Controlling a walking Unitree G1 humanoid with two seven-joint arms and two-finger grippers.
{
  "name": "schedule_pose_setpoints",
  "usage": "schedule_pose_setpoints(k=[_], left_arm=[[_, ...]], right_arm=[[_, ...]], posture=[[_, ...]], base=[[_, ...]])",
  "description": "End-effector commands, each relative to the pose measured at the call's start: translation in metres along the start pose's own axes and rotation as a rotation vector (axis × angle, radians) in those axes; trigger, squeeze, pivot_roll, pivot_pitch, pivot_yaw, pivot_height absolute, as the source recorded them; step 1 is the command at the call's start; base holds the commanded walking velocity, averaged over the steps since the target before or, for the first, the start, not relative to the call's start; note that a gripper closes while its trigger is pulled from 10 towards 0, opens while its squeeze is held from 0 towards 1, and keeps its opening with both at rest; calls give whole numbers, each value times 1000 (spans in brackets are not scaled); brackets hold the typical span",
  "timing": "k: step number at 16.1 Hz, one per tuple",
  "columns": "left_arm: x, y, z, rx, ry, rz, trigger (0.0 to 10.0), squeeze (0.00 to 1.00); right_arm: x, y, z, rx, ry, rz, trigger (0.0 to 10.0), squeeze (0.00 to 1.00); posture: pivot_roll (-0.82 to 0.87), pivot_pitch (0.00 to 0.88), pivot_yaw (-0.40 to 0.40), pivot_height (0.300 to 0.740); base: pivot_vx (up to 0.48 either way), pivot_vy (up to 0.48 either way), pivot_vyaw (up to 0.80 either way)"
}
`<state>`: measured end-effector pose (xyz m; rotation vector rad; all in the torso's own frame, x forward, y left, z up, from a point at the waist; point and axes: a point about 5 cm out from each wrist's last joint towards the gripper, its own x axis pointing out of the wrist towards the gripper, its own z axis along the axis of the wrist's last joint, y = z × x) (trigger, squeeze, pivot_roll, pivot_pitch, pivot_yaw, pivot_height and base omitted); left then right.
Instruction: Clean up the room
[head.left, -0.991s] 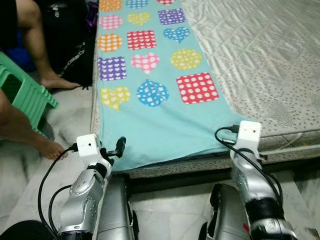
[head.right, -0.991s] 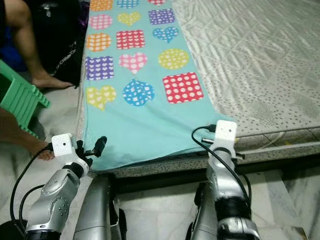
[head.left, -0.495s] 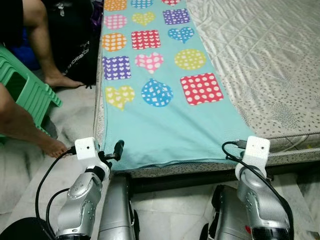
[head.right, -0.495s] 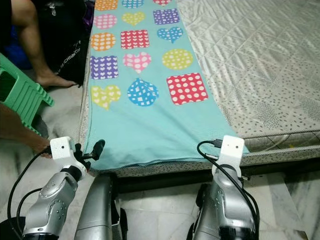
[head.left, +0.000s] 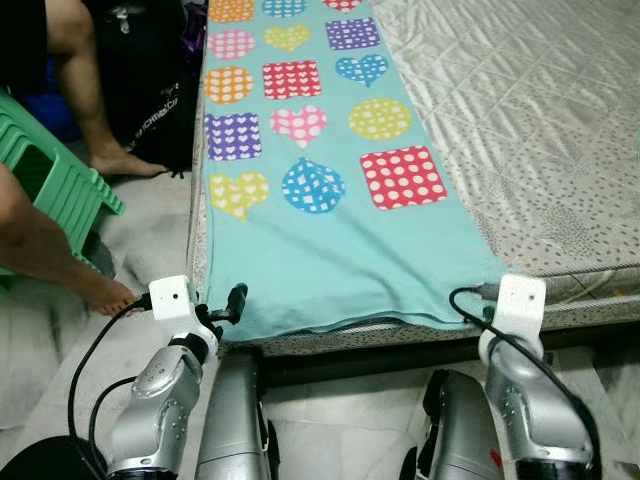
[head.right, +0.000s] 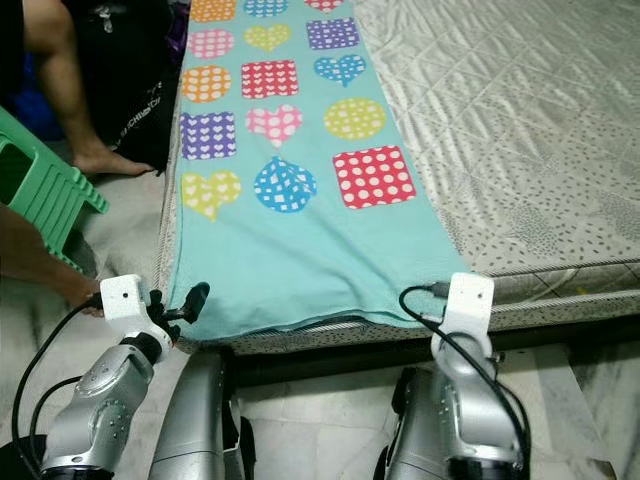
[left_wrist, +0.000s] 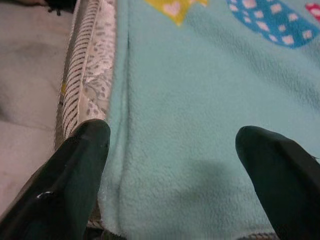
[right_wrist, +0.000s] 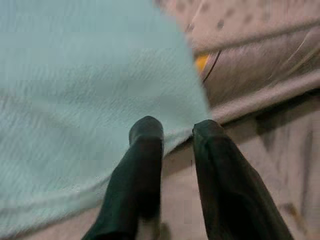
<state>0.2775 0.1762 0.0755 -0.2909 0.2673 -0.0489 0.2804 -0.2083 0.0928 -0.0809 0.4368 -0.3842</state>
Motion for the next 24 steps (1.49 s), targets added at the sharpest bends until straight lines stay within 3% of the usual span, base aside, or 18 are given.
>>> schedule_pose_setpoints(k=[1,3,5,6,7,9,11,12,14,17,19,20,21,23,24], left_arm=[[-4,4,-4,11,44,-2,10000,0],[-2,5,-8,13,80,-12,10000,0],[5,9,-17,32,184,-8,10000,0],[10,14,-21,25,223,20,10000,0],[14,19,-25,14,273,42,10000,0],[16,26,-40,-10,417,61,10000,0],[16,26,-41,-21,440,56,10000,0],[13,33,-45,-62,507,69,10000,0],[-8,46,-53,-149,608,109,10000,0],[-34,59,-45,-182,619,135,10000,0],[-49,68,-38,-172,606,173,10000,0],[-63,78,-24,-82,509,243,10000,0],[-63,78,-20,-77,475,250,10000,0],[-64,66,0,-90,314,196,10000,0],[-62,52,7,-43,238,101,10000,0]], right_arm=[[2,2,7,-17,-46,14,10000,1000],[4,7,20,6,-111,44,10000,1000],[4,16,42,2,-218,107,10000,1000],[5,18,46,7,-232,121,10000,247],[6,20,49,12,-243,138,10000,0],[6,21,51,14,-254,148,10000,0],[6,21,52,17,-256,154,10000,0],[7,21,54,17,-270,169,10000,0],[8,20,56,16,-277,187,10000,0],[9,22,54,19,-263,205,10000,0],[10,20,52,17,-256,209,10000,0],[12,15,50,-1,-254,192,10000,0],[13,15,50,-8,-255,187,10000,0],[14,15,50,-14,-257,195,10000,0],[13,18,50,-11,-263,209,10000,0]], posture=[[-88,154,71,535],[-95,138,68,535],[-104,118,63,535],[-108,110,63,535],[-113,103,61,535],[-119,94,61,535],[-127,90,63,535],[-130,83,68,535],[-121,82,73,535],[-111,86,75,535],[-106,88,77,535],[-99,92,80,535],[-99,92,79,535],[-92,92,73,535],[-93,88,65,535]], base=[[0,0,0],[0,0,0],[0,0,0],[0,0,0],[0,0,0],[0,0,0],[0,0,0],[0,0,0],[0,0,0],[0,0,0],[0,0,0],[0,0,0],[0,0,0],[0,0,0],[0,0,0]])
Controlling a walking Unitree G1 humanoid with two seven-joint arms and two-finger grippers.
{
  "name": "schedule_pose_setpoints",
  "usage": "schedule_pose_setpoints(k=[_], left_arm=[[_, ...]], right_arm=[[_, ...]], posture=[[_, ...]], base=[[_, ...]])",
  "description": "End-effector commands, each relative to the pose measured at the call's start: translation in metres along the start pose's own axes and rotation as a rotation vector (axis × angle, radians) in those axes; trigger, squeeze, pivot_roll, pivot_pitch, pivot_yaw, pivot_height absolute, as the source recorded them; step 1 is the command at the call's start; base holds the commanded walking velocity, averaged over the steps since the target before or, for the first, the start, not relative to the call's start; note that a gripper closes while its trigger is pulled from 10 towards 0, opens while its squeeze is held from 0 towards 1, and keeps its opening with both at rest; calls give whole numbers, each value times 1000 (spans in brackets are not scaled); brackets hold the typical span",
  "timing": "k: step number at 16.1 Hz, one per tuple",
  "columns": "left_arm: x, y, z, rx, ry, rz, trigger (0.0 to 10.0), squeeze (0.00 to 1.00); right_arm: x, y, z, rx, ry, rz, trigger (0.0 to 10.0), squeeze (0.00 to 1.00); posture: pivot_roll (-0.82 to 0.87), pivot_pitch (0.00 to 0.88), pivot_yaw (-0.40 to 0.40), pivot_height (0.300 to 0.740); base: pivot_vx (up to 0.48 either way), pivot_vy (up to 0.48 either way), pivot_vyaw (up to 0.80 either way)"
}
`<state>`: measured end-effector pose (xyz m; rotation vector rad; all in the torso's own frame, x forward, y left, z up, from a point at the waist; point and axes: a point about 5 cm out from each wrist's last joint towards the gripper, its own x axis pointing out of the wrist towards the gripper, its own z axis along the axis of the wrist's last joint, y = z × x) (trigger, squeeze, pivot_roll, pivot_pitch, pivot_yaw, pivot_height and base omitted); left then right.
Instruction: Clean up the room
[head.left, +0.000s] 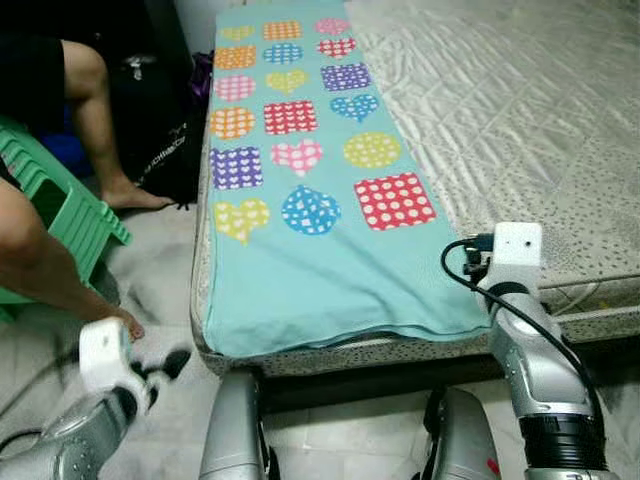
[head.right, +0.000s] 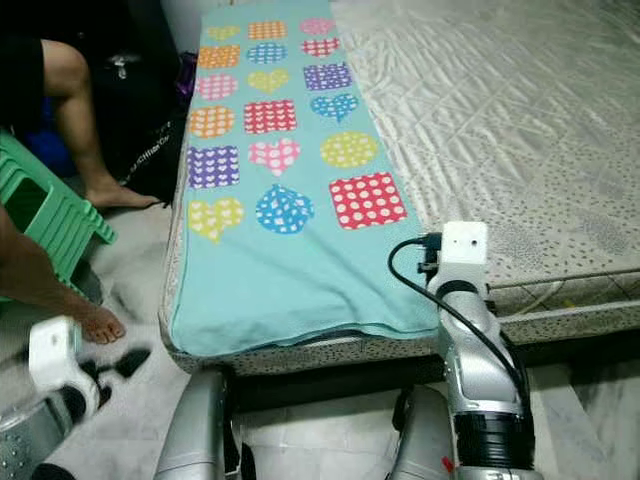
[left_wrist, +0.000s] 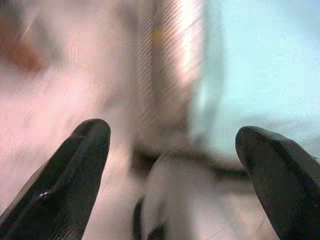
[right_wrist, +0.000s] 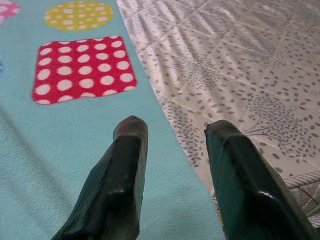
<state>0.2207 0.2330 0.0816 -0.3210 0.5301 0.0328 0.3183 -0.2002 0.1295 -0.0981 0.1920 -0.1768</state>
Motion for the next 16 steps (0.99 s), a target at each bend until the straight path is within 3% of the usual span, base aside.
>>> schedule_pose_setpoints(k=[1,3,7,16], left_arm=[[-4,-14,8,52,-85,-77,10000,0],[-9,-34,21,94,-223,-149,10000,0],[-3,-62,34,142,-356,-247,10000,0],[27,-68,43,139,-423,-264,10000,0]], right_arm=[[0,5,2,9,-19,31,10000,0],[-1,6,6,14,-56,55,10000,0],[-10,11,11,53,-129,107,10000,0],[4,9,34,142,-226,83,10000,0]], posture=[[-97,85,60,535],[-102,73,50,535],[-125,29,42,535],[-151,0,40,614]], base=[[0,0,0],[0,0,0],[0,0,0],[0,0,0]])
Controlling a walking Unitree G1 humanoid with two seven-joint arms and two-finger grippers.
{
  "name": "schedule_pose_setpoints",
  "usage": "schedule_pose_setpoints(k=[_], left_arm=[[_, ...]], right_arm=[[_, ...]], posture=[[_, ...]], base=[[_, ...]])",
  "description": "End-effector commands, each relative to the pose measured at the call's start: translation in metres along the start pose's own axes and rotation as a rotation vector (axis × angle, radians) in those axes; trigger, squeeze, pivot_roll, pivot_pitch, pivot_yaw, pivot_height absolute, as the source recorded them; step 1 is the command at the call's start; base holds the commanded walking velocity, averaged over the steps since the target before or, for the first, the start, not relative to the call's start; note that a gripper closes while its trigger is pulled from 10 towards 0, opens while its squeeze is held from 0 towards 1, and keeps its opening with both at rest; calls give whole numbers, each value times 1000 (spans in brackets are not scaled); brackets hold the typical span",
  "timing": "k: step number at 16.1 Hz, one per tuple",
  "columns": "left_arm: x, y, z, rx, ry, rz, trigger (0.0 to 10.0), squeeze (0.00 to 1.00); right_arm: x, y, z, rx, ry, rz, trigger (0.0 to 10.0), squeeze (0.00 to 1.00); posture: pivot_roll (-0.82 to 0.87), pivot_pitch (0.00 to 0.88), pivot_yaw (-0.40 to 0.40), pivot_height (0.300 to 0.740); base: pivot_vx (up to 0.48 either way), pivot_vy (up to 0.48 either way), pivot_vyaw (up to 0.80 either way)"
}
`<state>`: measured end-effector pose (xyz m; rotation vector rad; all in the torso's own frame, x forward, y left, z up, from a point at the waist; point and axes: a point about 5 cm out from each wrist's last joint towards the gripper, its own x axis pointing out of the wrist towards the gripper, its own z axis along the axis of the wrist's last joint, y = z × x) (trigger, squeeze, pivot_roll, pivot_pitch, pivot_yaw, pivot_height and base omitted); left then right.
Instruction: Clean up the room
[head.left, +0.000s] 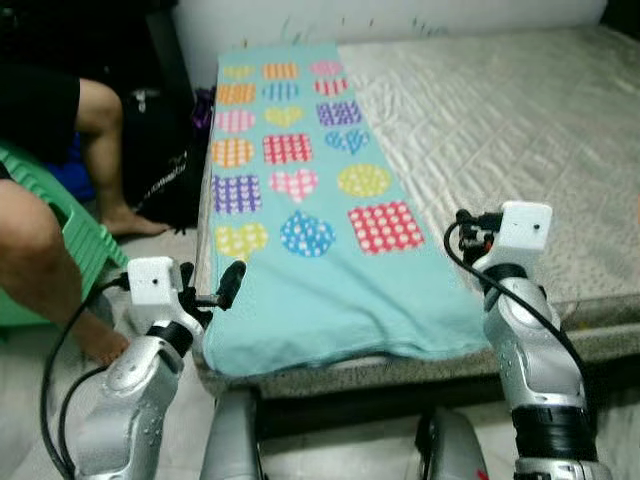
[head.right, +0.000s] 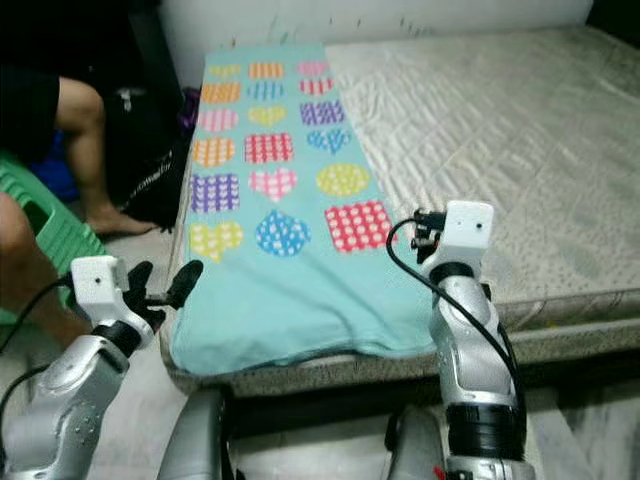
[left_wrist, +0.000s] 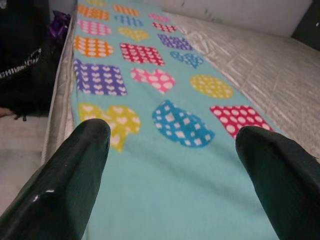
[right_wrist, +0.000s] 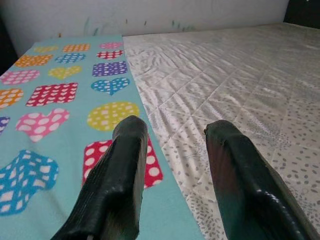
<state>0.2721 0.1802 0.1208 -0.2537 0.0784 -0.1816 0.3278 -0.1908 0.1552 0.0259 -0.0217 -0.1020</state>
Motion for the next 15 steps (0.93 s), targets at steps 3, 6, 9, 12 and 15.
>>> schedule_pose_setpoints(k=[3,6,9,12,15], left_arm=[[6,-2,0,20,-14,-1,10000,0],[8,-4,-1,19,-24,-3,10000,0],[11,-3,1,28,-39,3,10000,0],[12,-4,1,28,-45,7,10000,0],[14,-3,-2,47,-35,30,10000,0]], right_arm=[[6,4,7,18,-30,7,10000,0],[8,5,7,27,-37,8,10000,0],[11,7,9,35,-47,8,10000,0],[12,5,10,37,-55,-1,10000,0],[12,2,9,37,-59,-13,10000,0]], posture=[[-149,0,43,641],[-144,0,45,664],[-142,0,48,692],[-143,0,53,720],[-145,0,59,740]], base=[[0,0,0],[0,0,0],[0,0,0],[0,0,0],[0,0,0]])
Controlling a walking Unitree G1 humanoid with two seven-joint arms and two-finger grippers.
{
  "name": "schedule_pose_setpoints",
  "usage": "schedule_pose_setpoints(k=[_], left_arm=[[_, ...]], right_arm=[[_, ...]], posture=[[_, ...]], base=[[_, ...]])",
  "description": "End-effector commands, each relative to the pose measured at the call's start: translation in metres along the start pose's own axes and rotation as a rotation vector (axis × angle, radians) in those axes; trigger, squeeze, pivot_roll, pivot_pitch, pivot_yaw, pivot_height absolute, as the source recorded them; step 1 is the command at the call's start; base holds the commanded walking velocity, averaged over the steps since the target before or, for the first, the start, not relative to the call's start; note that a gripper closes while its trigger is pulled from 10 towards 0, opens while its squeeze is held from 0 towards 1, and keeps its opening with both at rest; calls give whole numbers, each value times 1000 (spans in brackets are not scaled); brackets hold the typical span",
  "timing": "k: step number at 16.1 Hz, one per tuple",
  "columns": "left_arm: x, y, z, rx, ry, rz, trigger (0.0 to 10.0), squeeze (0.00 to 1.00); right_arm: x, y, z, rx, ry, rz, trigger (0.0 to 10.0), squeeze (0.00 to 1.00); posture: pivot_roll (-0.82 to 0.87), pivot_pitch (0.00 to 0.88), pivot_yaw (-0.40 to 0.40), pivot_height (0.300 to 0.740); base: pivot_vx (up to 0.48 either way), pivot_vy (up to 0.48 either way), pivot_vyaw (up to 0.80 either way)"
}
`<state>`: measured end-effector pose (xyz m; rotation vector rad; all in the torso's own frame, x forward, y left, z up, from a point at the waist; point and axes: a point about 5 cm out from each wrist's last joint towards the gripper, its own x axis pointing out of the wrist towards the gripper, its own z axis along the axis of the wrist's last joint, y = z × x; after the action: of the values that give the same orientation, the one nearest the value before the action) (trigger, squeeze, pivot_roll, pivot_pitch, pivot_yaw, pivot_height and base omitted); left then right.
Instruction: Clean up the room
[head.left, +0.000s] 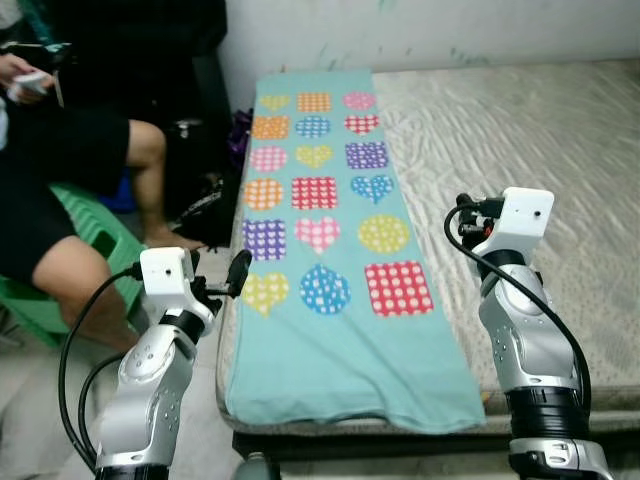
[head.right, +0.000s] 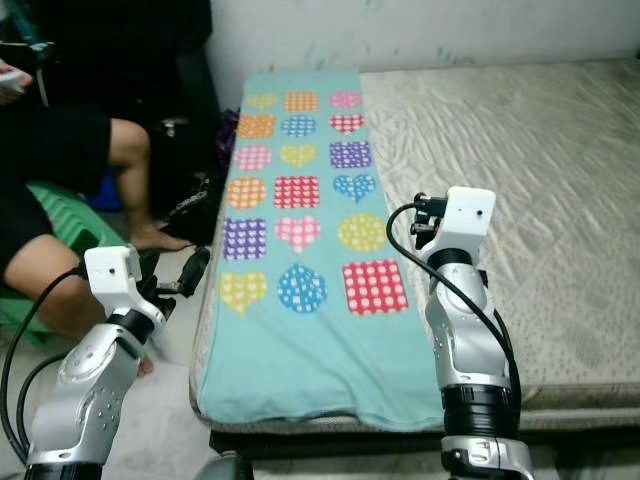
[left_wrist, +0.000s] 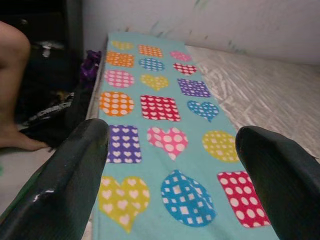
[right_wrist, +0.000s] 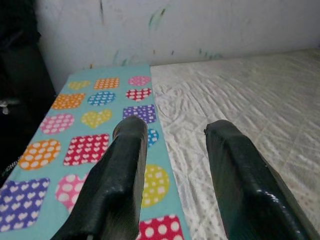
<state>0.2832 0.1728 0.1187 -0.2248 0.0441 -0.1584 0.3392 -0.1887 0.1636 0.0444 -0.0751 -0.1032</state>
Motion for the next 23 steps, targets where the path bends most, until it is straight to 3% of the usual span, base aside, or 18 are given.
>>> schedule_pose_setpoints(k=[1,15,23], left_arm=[[2,1,1,19,-1,11,10000,0],[5,5,0,28,-9,54,10000,0],[5,2,-3,24,-6,47,10000,0]], right_arm=[[1,-1,2,16,-8,-14,10000,0],[1,-5,-3,-19,8,-42,10000,0],[1,-7,-2,-26,3,-43,10000,0]], posture=[[-145,0,59,740],[-151,0,53,740],[-152,0,50,740]], base=[[0,0,0],[0,0,-62],[0,0,-800]])
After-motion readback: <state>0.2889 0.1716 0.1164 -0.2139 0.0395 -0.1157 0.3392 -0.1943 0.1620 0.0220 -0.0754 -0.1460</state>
